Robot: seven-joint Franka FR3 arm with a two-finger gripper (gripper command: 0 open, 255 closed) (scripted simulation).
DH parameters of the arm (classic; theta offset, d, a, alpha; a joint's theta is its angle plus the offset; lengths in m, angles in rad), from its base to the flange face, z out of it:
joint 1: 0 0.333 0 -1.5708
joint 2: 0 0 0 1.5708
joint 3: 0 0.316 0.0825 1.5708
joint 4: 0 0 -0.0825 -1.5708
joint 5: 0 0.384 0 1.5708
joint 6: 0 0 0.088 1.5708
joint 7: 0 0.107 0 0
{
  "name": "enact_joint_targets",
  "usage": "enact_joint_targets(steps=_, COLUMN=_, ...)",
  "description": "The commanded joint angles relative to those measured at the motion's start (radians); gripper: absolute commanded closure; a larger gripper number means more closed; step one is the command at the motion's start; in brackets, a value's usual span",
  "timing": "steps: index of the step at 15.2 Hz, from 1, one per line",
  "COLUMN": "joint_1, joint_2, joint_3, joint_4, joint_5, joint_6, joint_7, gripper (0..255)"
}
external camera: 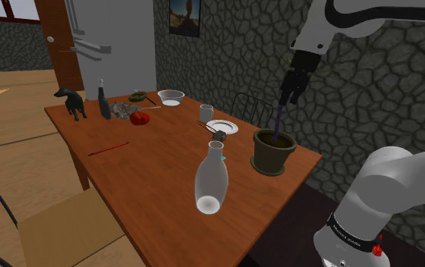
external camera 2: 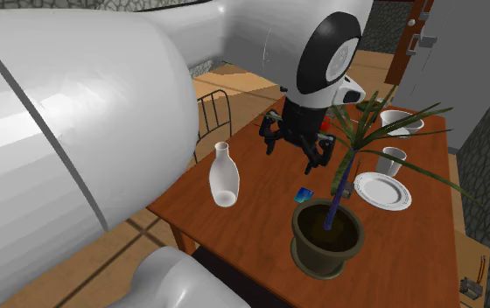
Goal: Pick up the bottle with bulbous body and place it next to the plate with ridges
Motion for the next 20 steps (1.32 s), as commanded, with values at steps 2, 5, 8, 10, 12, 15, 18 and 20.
enact_joint_targets(steps=2, joint_1=0.007, joint_2=0.004, joint_3=0.027, joint_4=-0.006, joint_5=0.011, joint_6=0.012, joint_7=0.027, gripper=0)
enact_joint_targets(steps=5, joint_1=0.028, joint_2=0.027, joint_3=0.109, joint_4=-0.017, joint_5=0.044, joint_6=0.049, joint_7=0.107, gripper=0)
enact_joint_targets(steps=8, joint_1=0.047, joint_2=0.065, joint_3=0.191, joint_4=-0.016, joint_5=0.074, joint_6=0.089, joint_7=0.186, gripper=0)
enact_joint_targets(steps=10, joint_1=0.058, joint_2=0.098, joint_3=0.245, joint_4=-0.008, joint_5=0.09, joint_6=0.116, joint_7=0.24, gripper=0)
enact_joint_targets(steps=12, joint_1=0.066, joint_2=0.137, joint_3=0.3, joint_4=0.005, joint_5=0.102, joint_6=0.143, joint_7=0.294, gripper=0)
enact_joint_targets(steps=15, joint_1=0.075, joint_2=0.207, joint_3=0.381, joint_4=0.035, joint_5=0.113, joint_6=0.183, joint_7=0.376, gripper=0)
enact_joint_targets(steps=18, joint_1=0.076, joint_2=0.289, joint_3=0.462, joint_4=0.076, joint_5=0.11, joint_6=0.221, joint_7=0.461, gripper=0)
enact_joint_targets(steps=20, joint_1=0.074, joint_2=0.351, joint_3=0.517, joint_4=0.11, joint_5=0.099, joint_6=0.245, joint_7=0.522, gripper=0)
